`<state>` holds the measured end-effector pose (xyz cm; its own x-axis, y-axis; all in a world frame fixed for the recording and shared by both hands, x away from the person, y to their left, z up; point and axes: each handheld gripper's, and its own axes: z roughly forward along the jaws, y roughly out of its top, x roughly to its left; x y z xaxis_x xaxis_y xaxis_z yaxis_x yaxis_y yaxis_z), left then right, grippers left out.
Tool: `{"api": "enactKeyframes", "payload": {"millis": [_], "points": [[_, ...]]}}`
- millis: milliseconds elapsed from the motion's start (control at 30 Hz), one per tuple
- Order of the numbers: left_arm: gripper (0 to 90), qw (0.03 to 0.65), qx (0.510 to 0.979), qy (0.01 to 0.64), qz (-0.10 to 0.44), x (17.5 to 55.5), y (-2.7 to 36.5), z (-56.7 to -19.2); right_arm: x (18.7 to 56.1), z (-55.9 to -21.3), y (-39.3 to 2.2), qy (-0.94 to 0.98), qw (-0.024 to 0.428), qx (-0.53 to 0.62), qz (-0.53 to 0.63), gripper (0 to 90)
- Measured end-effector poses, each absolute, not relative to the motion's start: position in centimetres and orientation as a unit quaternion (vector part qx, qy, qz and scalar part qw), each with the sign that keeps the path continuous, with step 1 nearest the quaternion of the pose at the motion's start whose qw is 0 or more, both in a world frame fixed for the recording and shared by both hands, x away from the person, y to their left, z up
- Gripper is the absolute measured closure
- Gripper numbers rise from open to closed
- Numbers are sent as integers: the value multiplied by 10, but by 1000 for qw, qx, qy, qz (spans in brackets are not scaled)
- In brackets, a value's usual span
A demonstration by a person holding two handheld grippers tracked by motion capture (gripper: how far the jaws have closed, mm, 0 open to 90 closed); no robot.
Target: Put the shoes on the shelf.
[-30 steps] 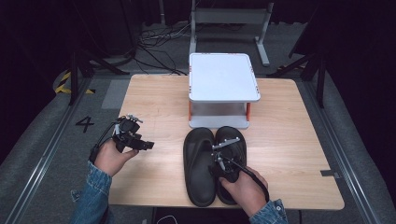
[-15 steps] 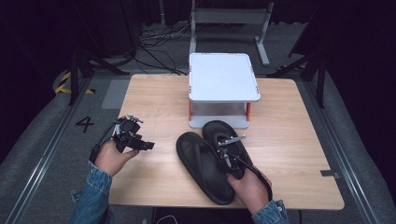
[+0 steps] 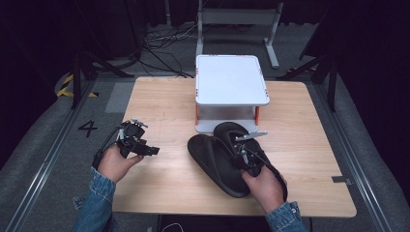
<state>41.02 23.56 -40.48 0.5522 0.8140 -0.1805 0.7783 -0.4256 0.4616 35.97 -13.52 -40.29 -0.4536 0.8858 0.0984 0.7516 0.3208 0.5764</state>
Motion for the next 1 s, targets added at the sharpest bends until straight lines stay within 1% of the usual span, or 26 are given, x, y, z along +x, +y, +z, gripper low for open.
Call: {"api": "enactKeyframes", "payload": {"millis": [200, 500, 667, 800, 1000], "points": [[332, 253, 844, 471, 35, 410, 237, -405, 370, -396, -145, 791, 122, 519, 300, 767], [333, 254, 841, 476, 35, 408, 239, -405, 370, -386, -148, 788, 130, 515, 312, 770], [333, 254, 841, 475, 35, 408, 239, -405, 370, -376, -154, 779, 151, 515, 325, 770], [334, 252, 842, 476, 33, 409, 238, -406, 378, -370, -160, 765, 161, 527, 333, 770], [334, 252, 842, 476, 32, 410, 237, -407, 396, -371, -164, 750, 171, 542, 338, 769]]}}
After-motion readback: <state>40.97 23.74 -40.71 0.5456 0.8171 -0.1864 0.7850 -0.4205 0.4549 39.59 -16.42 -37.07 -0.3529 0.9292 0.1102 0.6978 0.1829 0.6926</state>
